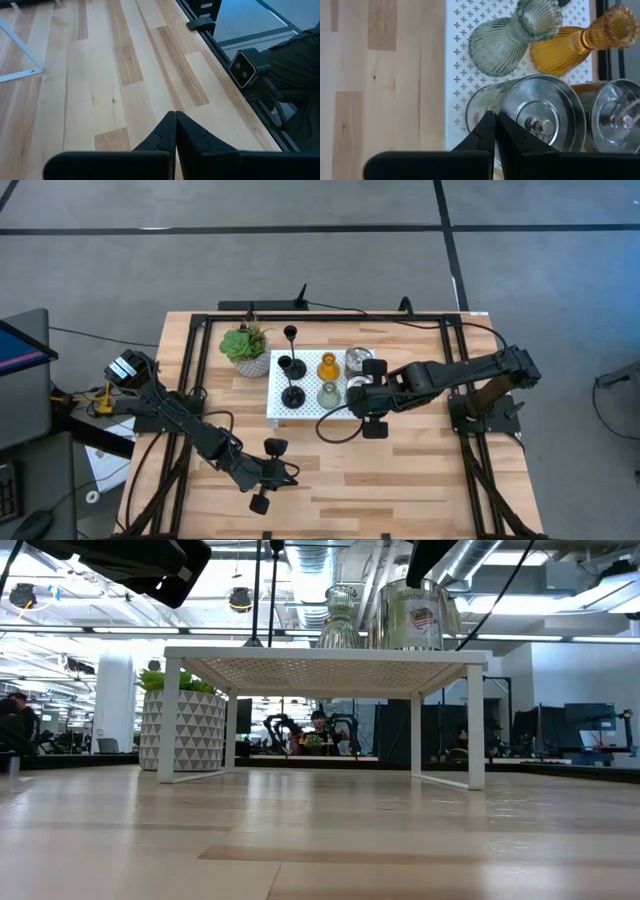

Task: Pick & Place candle stick holders
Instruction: Align the green scented candle with the orange scented candle on the shelf, then return to Home Position

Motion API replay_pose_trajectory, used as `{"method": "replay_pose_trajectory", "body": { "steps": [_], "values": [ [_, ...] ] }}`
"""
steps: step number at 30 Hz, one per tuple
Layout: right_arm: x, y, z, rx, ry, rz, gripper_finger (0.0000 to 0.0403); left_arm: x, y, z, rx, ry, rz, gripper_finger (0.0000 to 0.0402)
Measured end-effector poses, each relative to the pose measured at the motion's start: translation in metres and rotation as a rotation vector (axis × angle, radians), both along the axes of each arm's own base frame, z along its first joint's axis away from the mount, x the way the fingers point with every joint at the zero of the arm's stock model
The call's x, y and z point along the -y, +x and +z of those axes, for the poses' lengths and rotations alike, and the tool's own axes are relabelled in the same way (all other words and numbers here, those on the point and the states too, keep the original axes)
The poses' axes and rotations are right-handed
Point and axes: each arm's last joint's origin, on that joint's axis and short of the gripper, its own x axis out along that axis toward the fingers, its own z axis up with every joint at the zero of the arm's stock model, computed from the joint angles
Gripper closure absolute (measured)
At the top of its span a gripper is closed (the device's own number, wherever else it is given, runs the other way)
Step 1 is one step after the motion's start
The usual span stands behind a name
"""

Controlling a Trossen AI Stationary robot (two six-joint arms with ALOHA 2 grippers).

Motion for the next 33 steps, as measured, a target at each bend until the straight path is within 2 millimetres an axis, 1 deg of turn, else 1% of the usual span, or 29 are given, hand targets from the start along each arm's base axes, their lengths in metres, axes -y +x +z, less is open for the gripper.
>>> {"method": "replay_pose_trajectory", "body": {
  "steps": [11, 14, 17, 23, 27, 29, 33],
  "values": [
    [0.001, 0.000, 0.000, -0.002, 0.023, -0.006, 0.0403, 0.000, 0.000, 0.000, -0.006, -0.016, 0.007, 0.0399],
    [0.001, 0.000, 0.000, -0.003, 0.023, -0.006, 0.0397, 0.000, 0.000, 0.000, -0.006, -0.016, 0.007, 0.0399],
    [0.001, 0.000, -0.001, -0.008, 0.023, -0.005, 0.0376, 0.000, 0.000, 0.000, -0.006, -0.016, 0.007, 0.0399],
    [-0.001, 0.000, -0.002, -0.010, 0.026, -0.001, 0.0317, 0.000, 0.000, 0.000, -0.006, -0.016, 0.007, 0.0399],
    [-0.001, 0.000, -0.001, -0.014, 0.026, 0.001, 0.0292, 0.000, 0.000, 0.000, -0.006, -0.016, 0.007, 0.0399],
    [0.000, -0.001, 0.004, -0.020, 0.030, 0.001, 0.0283, 0.000, 0.000, 0.000, -0.005, -0.016, 0.007, 0.0399],
    [-0.004, -0.004, 0.028, 0.040, 0.047, 0.009, 0.0274, 0.000, 0.000, 0.000, -0.005, -0.016, 0.007, 0.0399]
  ]
}}
